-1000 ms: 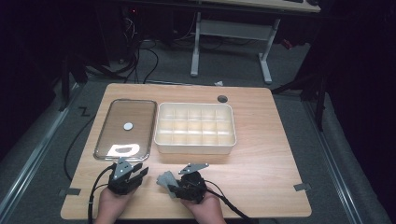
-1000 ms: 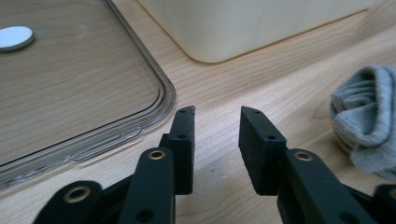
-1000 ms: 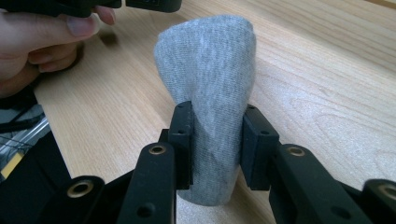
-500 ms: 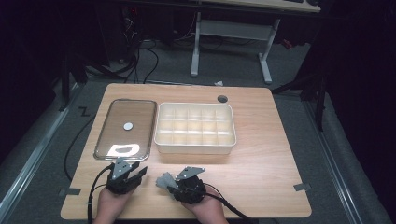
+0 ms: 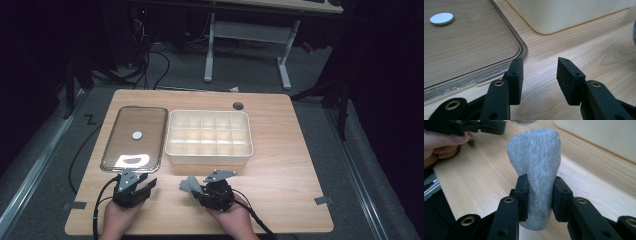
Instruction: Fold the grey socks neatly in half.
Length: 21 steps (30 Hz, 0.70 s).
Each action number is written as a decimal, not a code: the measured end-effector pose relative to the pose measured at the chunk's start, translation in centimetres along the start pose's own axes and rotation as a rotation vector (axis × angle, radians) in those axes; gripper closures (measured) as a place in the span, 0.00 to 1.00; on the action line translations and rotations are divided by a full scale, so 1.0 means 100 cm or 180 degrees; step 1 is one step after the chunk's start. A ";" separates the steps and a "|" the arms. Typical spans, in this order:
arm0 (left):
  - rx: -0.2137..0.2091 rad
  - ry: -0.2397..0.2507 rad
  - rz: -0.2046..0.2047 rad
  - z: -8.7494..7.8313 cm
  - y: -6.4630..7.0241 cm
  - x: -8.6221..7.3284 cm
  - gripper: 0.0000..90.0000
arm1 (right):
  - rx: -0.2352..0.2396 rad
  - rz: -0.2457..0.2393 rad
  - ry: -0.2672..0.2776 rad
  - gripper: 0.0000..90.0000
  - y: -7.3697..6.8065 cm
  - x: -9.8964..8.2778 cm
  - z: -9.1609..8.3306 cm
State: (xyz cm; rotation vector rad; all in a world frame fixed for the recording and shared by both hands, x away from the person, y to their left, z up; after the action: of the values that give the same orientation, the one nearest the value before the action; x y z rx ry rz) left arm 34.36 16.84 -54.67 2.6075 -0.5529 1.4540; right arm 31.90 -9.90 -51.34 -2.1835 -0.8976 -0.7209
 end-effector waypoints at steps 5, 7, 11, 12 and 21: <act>-0.0018 -0.0031 0.0002 0.001 0.000 0.000 0.61 | -0.0158 0.0038 0.0007 0.78 0.013 -0.005 -0.020; -0.0011 -0.0045 0.0016 0.001 0.000 0.000 0.61 | -0.0232 0.0037 0.0016 0.78 0.018 -0.008 -0.028; -0.0003 -0.0045 0.0041 0.001 0.000 -0.001 0.60 | -0.0370 0.0110 0.0004 0.78 0.030 -0.014 -0.046; 0.0001 -0.0044 0.0052 0.001 -0.001 -0.001 0.59 | -0.0403 0.0118 0.0000 0.78 0.033 -0.015 -0.050; 0.0068 -0.0001 0.0017 -0.002 -0.008 -0.001 0.54 | -0.0622 0.0251 -0.0064 0.78 0.057 -0.026 -0.079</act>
State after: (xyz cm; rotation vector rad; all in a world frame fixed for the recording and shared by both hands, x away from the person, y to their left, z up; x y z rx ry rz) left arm 34.44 17.66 -54.55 2.6245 -0.5477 1.4691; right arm 32.71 -19.90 -50.19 -2.3873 -0.7738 -0.7775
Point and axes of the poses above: each handheld gripper's, and its own axes: z roughly forward along the jaws, x roughly out of its top, y roughly to its right, the point moved 3 cm from there along z, roughly forward along the jaws, and after that the axes turned 15 degrees about x, right-handed, at the moved point
